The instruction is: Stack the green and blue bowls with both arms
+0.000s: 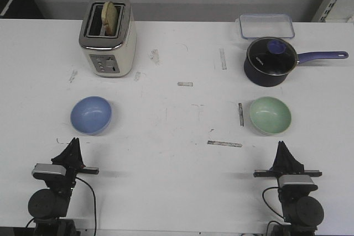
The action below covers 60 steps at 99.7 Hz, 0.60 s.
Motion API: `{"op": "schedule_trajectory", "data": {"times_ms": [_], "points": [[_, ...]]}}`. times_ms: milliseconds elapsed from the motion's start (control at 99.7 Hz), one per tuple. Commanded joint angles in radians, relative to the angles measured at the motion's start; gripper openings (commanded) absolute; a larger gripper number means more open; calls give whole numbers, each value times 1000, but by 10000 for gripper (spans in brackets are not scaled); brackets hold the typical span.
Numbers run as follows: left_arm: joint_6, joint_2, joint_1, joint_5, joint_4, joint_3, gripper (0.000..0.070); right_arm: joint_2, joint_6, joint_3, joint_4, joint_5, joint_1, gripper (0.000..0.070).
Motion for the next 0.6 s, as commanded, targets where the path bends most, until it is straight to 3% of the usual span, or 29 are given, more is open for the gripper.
{"op": "schedule_trajectory", "data": {"times_ms": [0,592], "points": [[7,-2,1,-5,15,-22,1,-2,2,-3,11,0,0,5],[7,-2,1,-5,15,-22,1,-1,55,6,13,4,1,5]]}}
